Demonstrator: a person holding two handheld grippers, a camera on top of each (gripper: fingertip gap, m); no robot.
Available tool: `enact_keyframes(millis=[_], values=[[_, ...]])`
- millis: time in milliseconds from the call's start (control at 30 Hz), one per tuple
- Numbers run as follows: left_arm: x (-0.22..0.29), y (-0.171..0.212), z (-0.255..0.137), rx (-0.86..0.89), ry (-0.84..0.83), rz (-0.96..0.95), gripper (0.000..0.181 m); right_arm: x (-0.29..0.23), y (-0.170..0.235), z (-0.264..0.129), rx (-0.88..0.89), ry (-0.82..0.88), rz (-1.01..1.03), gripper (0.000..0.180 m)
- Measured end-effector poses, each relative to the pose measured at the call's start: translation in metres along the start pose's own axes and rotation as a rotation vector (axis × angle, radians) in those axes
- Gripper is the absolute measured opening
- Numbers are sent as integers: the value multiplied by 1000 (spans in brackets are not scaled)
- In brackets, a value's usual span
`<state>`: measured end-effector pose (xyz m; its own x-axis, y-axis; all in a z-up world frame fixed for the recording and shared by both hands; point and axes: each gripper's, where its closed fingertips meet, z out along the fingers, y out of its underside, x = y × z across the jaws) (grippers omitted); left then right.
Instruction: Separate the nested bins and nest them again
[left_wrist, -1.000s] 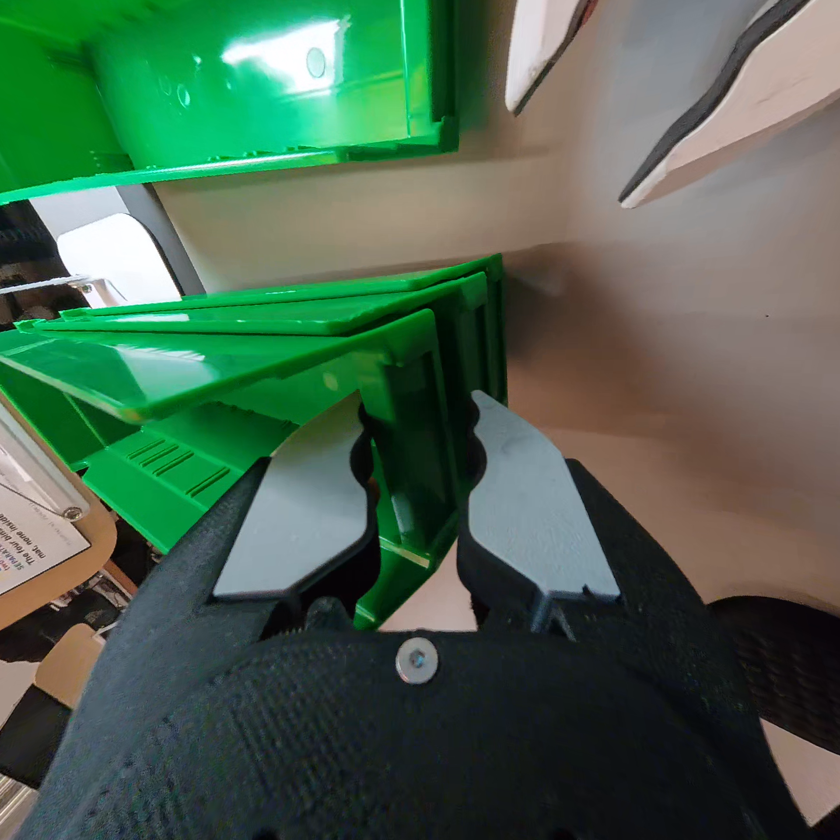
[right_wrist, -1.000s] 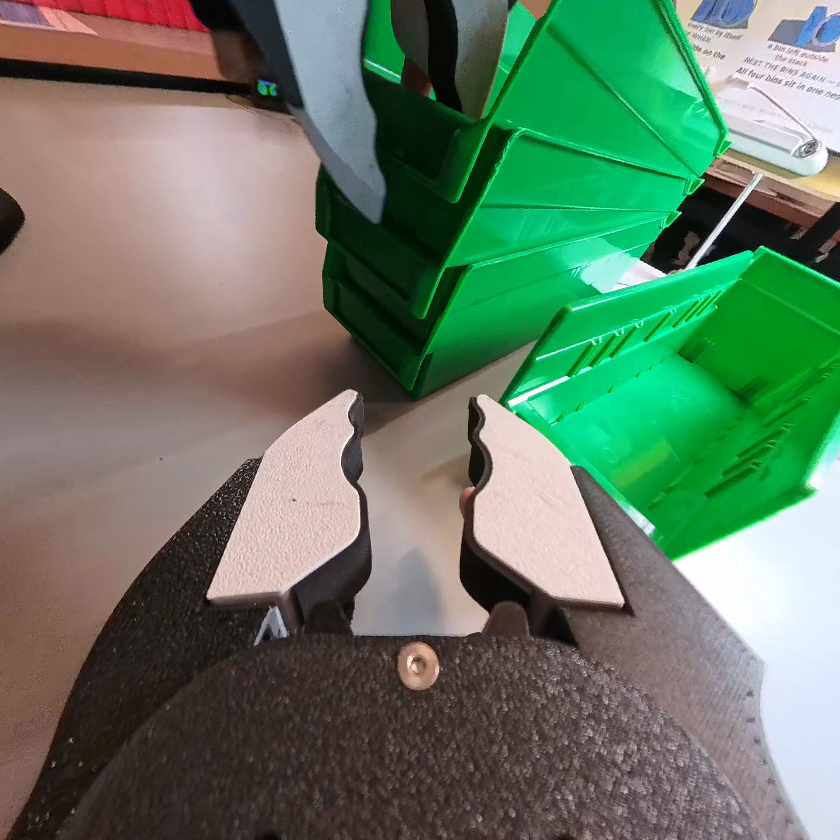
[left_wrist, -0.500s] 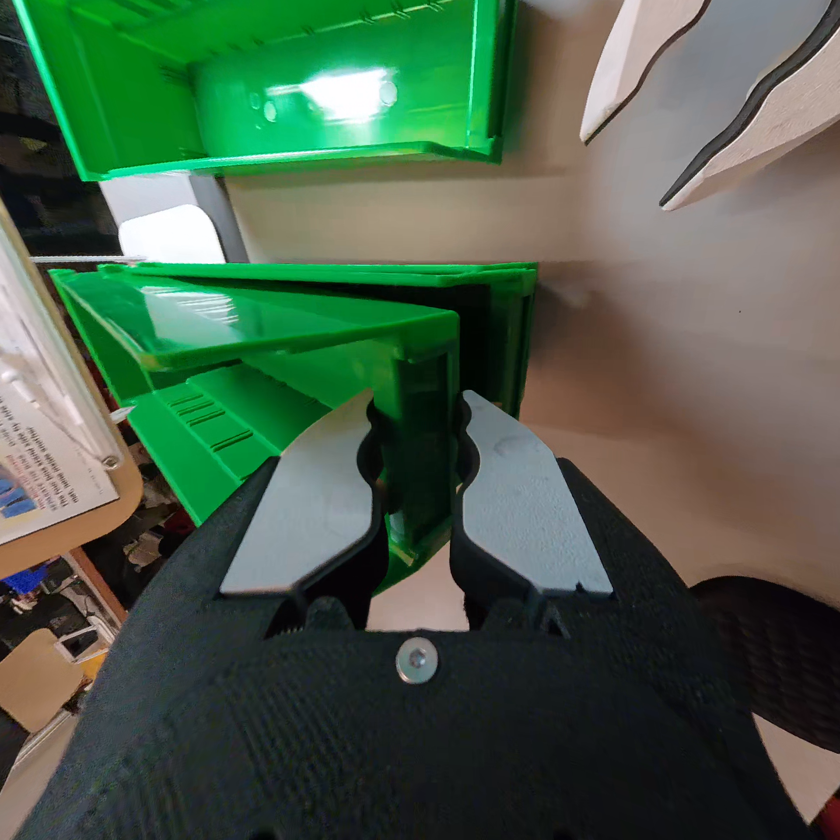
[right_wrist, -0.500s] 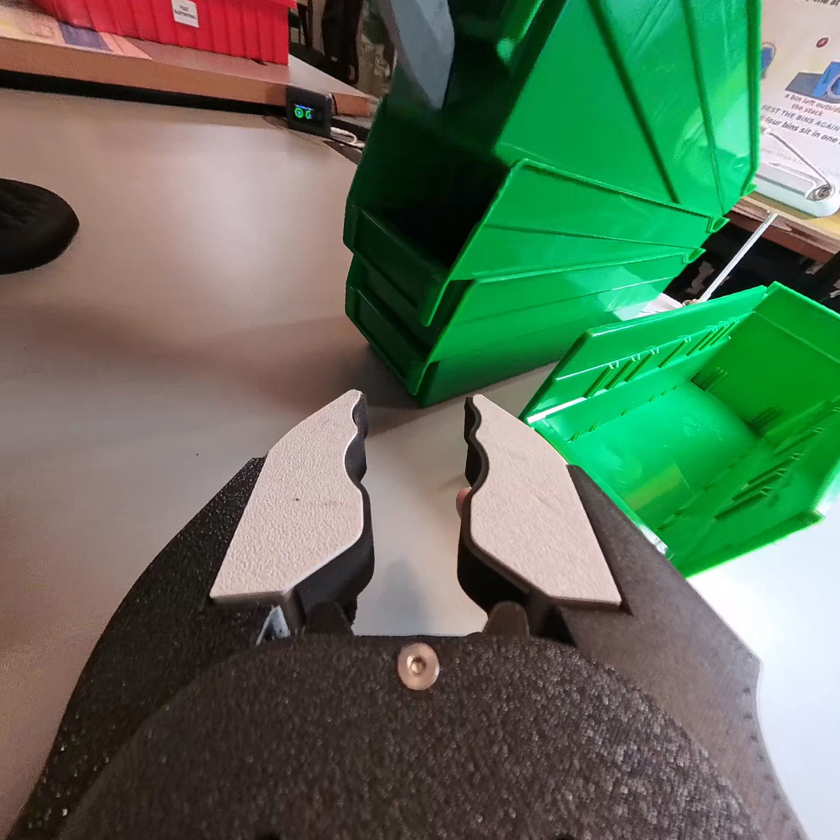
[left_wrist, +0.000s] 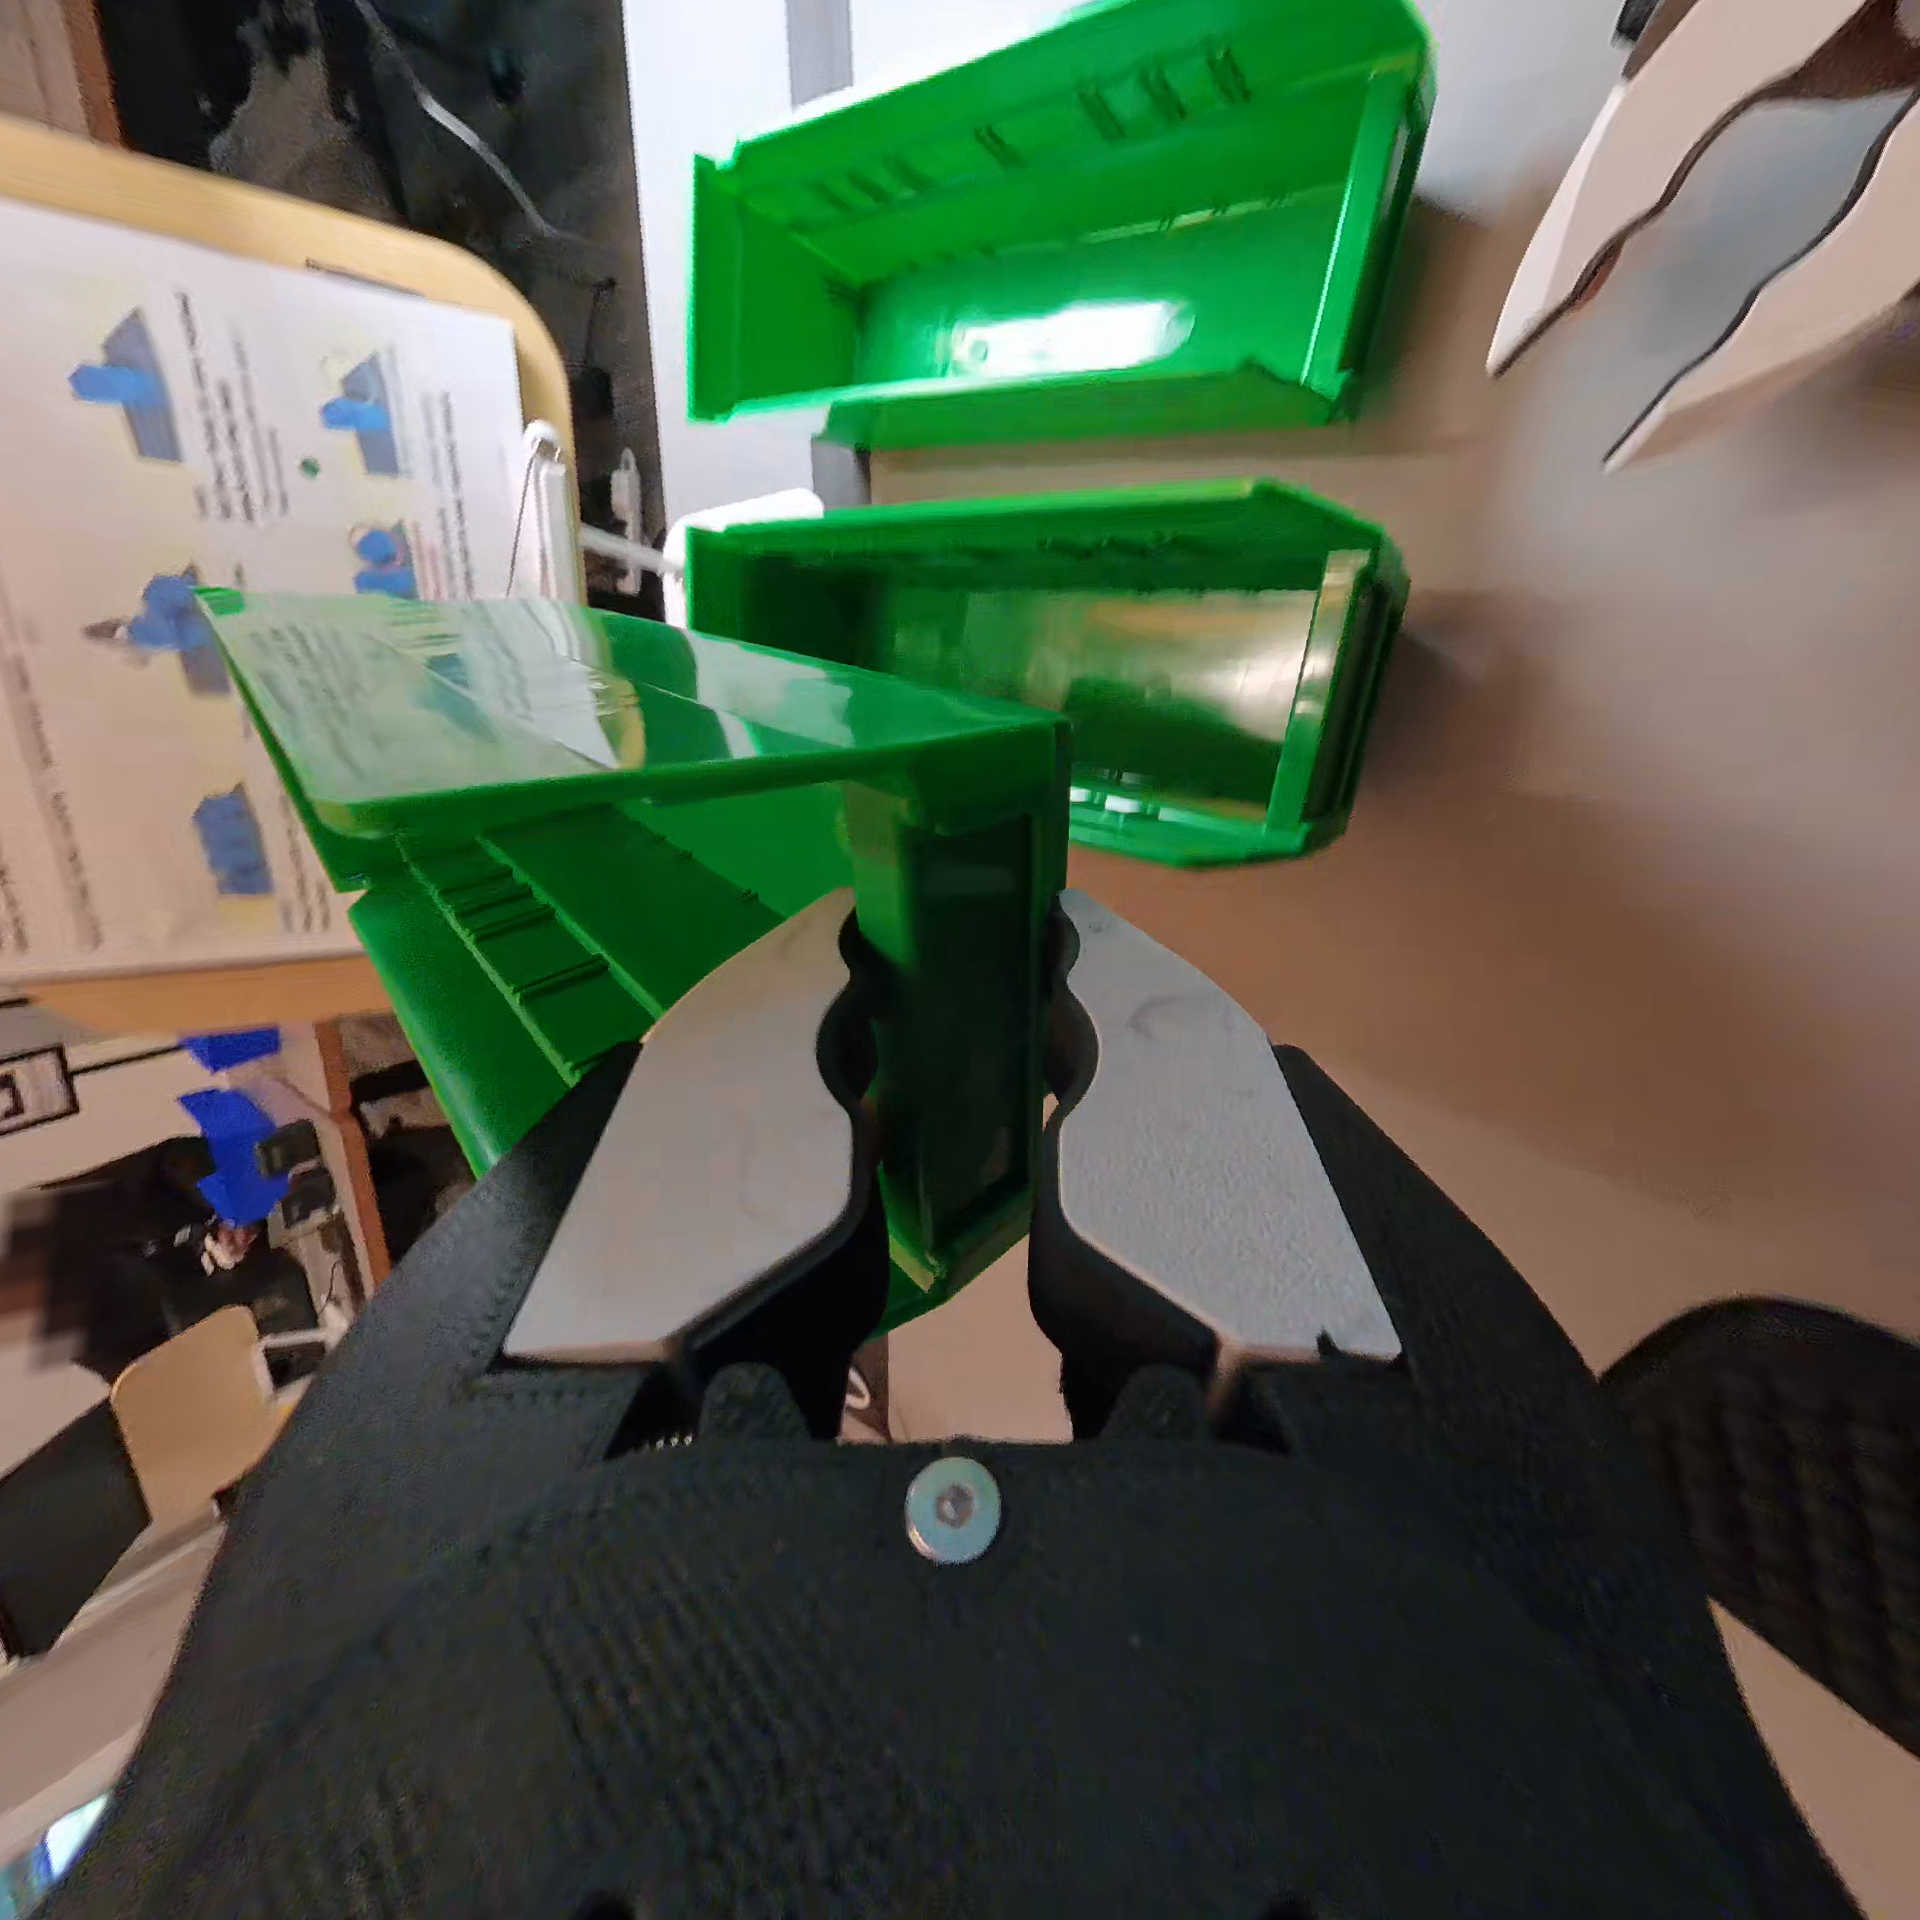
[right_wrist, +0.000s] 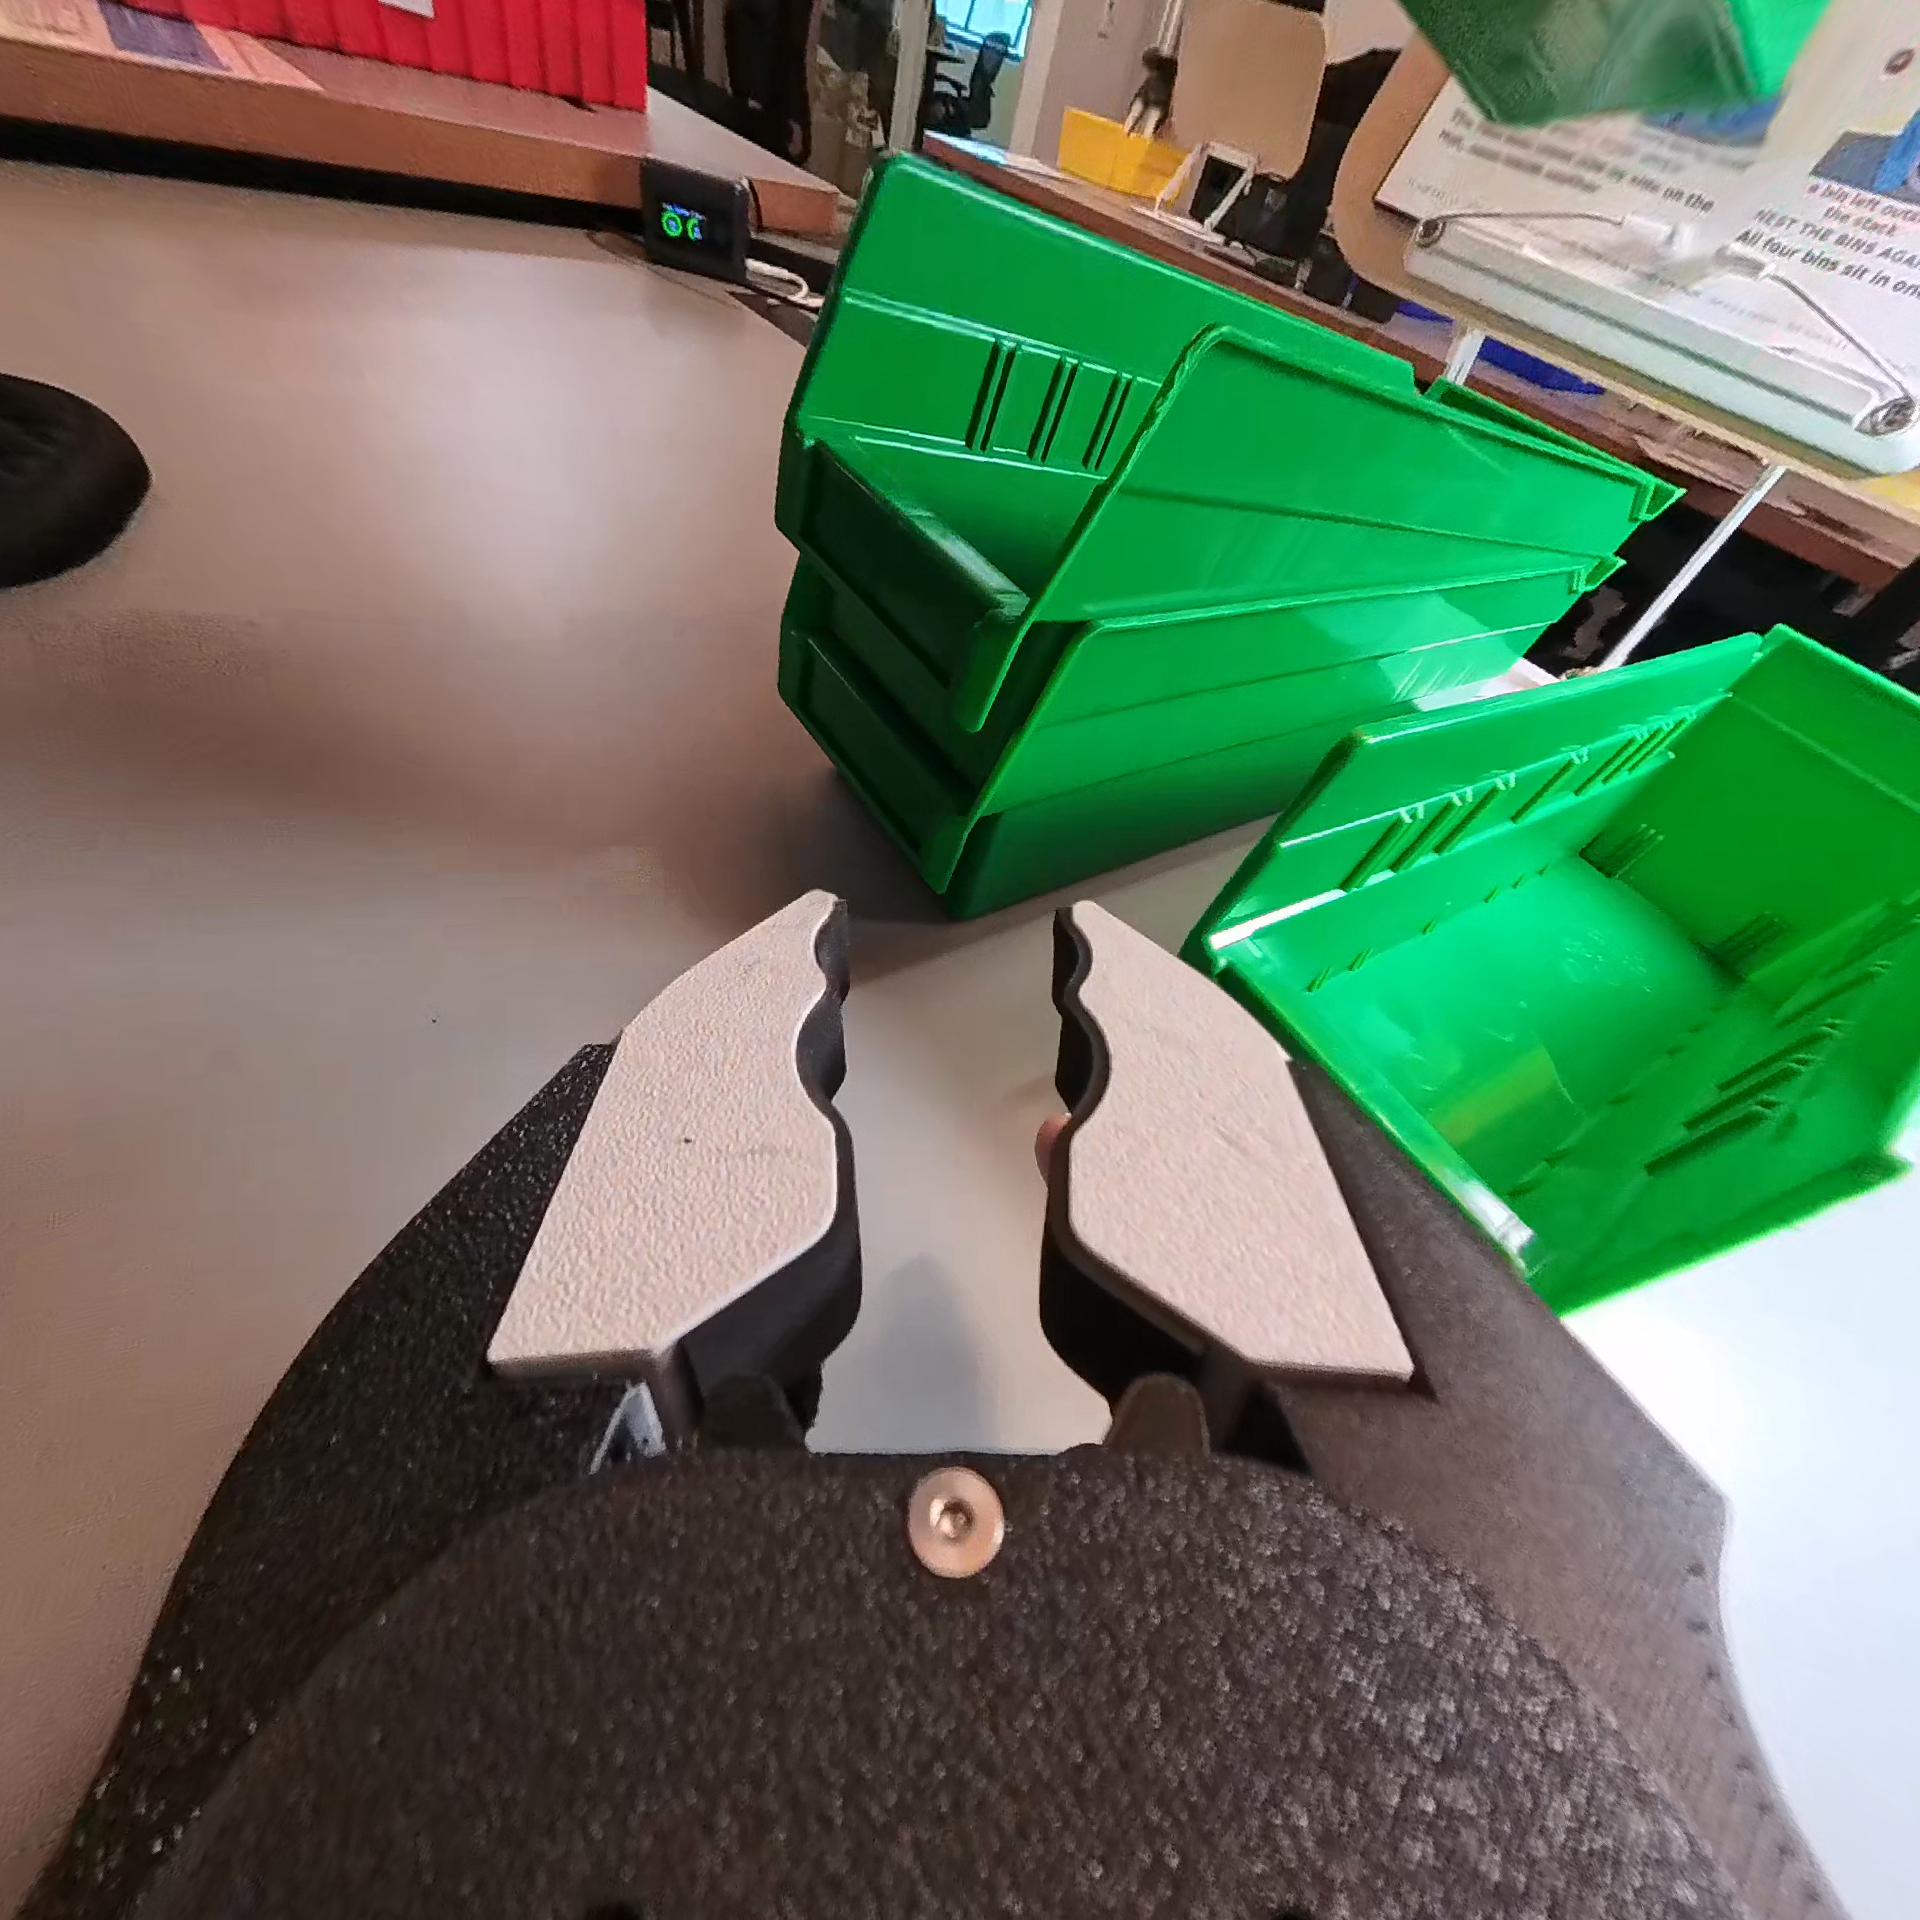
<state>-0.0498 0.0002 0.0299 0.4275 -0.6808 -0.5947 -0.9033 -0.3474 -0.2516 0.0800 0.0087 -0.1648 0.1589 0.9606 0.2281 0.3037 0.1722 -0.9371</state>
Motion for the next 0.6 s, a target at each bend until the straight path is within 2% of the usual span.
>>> enact_keyframes(millis=[33, 167, 333, 533, 600], values=[[-2, 11, -8, -15, -12, -12, 30, 0, -1, 0, 6, 1, 3, 37], [4, 68, -18, -105, -37, -75, 30, 0, -2, 1, 11, -6, 5, 36], [51, 135, 19, -188, 8, -138, 31, -1, 0, 3, 5, -7, -3, 35], [117, 169, 84, -187, 46, -145, 31, 2, 2, 5, 3, 5, 0, 33], [123, 173, 99, -202, -11, -90, 31, 4, 1, 6, 14, 11, 2, 32]])
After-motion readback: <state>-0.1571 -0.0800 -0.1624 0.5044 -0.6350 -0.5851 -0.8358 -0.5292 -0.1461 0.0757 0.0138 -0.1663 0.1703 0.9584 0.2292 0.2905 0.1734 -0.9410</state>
